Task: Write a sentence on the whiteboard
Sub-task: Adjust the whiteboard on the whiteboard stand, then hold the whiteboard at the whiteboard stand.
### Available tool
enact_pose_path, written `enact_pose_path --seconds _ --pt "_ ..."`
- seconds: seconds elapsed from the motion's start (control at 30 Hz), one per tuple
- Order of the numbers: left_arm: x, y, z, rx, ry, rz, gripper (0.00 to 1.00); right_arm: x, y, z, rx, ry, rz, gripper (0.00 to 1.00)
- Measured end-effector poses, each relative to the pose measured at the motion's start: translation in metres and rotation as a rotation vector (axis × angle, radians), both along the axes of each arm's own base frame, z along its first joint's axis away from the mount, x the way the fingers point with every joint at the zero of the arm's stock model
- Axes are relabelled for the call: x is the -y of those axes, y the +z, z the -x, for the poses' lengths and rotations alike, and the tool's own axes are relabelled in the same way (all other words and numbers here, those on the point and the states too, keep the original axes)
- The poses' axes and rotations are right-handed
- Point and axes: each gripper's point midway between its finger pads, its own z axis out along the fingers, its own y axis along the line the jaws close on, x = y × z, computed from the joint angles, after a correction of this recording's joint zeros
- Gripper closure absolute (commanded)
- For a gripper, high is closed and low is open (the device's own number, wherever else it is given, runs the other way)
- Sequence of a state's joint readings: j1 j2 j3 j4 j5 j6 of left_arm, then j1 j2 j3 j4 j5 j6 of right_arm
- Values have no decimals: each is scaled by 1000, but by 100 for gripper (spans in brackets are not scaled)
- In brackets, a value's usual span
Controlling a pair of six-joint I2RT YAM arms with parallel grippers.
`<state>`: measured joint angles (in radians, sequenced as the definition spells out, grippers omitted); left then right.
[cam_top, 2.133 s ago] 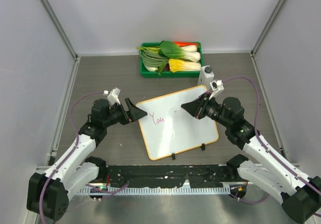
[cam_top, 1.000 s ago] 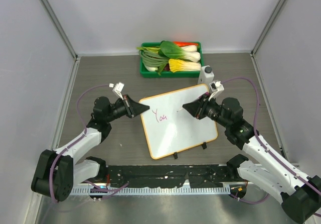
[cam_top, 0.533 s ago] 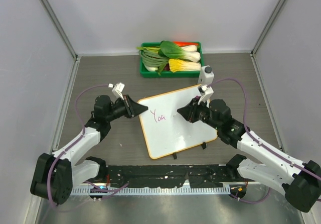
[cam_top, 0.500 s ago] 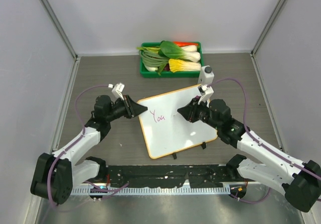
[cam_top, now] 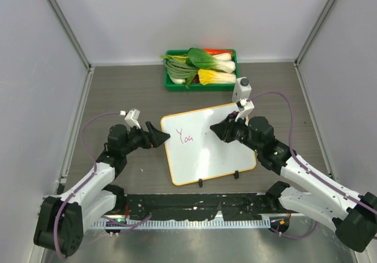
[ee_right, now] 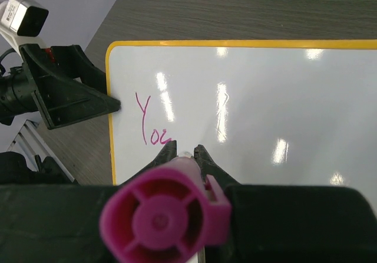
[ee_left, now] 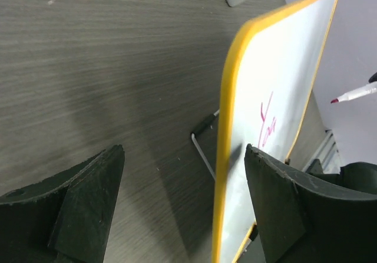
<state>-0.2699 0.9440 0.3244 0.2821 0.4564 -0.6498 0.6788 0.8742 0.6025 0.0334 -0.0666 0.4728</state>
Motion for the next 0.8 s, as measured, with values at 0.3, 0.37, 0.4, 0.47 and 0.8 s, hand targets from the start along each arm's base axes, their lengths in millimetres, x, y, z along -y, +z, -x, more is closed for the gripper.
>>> enact_pose_path --seconds 0.3,0.37,0.4,0.47,0.8 --pt "9 -17 32 -44 -39 156 25 3 9 3 18 -2 -14 99" --pt "13 -19 36 -55 -65 186 32 3 10 3 19 -1 -15 99" --pt "15 -18 36 -54 -78 199 34 3 10 3 20 -1 -16 99" --pt "19 -15 36 -45 -102 219 35 3 11 3 22 -1 -17 99" --pt "31 -2 34 -16 -198 247 91 3 12 3 25 -1 -17 99"
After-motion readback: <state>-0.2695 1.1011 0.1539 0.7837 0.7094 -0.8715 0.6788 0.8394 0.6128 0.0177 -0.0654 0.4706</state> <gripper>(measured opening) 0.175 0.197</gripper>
